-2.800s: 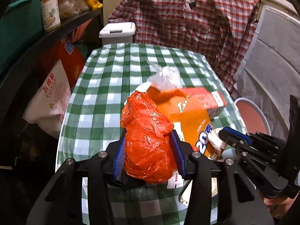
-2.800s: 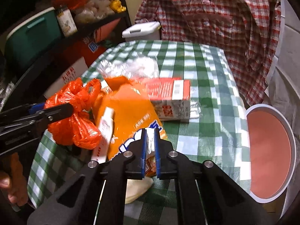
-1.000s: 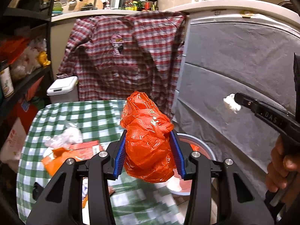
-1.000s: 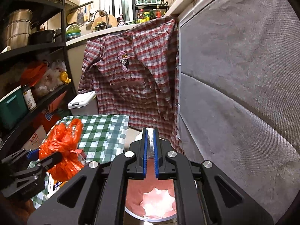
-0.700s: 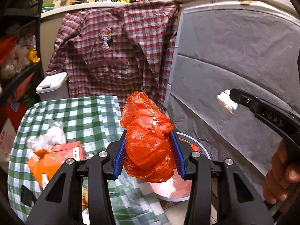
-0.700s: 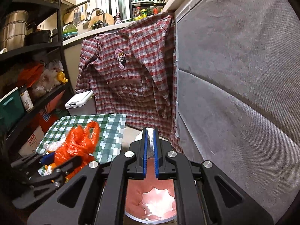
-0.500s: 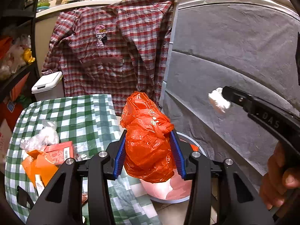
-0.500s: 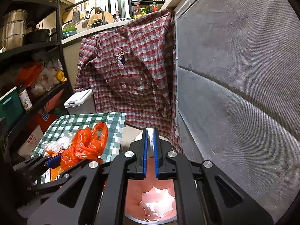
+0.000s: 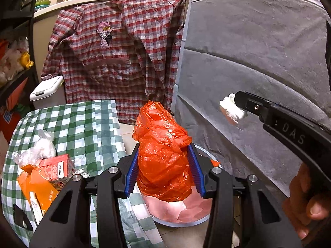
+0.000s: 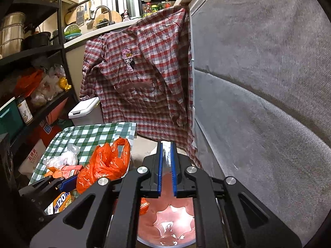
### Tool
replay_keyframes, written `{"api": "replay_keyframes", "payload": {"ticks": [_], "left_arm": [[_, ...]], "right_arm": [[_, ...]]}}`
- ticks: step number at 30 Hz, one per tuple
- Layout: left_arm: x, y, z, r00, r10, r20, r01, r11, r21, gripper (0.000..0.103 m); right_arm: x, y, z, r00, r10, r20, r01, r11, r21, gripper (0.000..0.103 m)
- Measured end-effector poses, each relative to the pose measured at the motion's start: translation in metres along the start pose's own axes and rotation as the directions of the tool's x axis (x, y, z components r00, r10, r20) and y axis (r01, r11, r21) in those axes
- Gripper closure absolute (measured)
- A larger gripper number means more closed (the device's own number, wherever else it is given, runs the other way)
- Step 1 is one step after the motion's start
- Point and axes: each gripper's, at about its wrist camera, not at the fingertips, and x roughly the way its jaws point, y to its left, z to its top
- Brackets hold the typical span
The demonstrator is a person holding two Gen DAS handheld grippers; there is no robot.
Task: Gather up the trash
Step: 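Carry the red bag over the pink bin and open the left gripper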
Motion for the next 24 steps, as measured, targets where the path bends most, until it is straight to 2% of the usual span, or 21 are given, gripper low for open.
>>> {"api": "replay_keyframes", "payload": {"ticks": [10, 12, 13, 15, 16, 24], "left_arm": [[0.017, 0.001, -0.002, 0.999, 0.023, -0.038, -0.023, 1.000, -0.010, 0.057], [0.020, 0.001, -0.002, 0.999, 0.029, -0.042, -0.029, 1.000, -0.009, 0.054], [0.020, 0.001, -0.002, 0.999, 0.035, -0.041, -0.035, 0.999, -0.008, 0.049], [0.020, 0.001, -0.002, 0.998, 0.040, -0.037, -0.041, 0.999, -0.013, 0.045], [0.019, 0.002, -0.001, 0.999, 0.039, -0.037, -0.040, 0.999, -0.016, 0.045], [0.014, 0.007, 0.001, 0.999, 0.036, -0.032, -0.037, 0.999, -0.031, 0.044]], "right_arm": [[0.015, -0.002, -0.004, 0.999, -0.020, -0.039, 0.020, 1.000, 0.011, 0.093], [0.017, -0.002, -0.004, 0.999, -0.025, -0.048, 0.026, 1.000, 0.010, 0.089], [0.017, -0.002, -0.005, 0.998, -0.028, -0.052, 0.029, 1.000, 0.010, 0.085], [0.019, -0.003, -0.006, 0.997, -0.042, -0.062, 0.043, 0.999, 0.010, 0.065], [0.020, -0.003, -0.007, 0.997, -0.049, -0.063, 0.049, 0.999, 0.011, 0.062], [0.023, -0.003, -0.009, 0.995, -0.063, -0.081, 0.064, 0.998, 0.008, 0.059]]}}
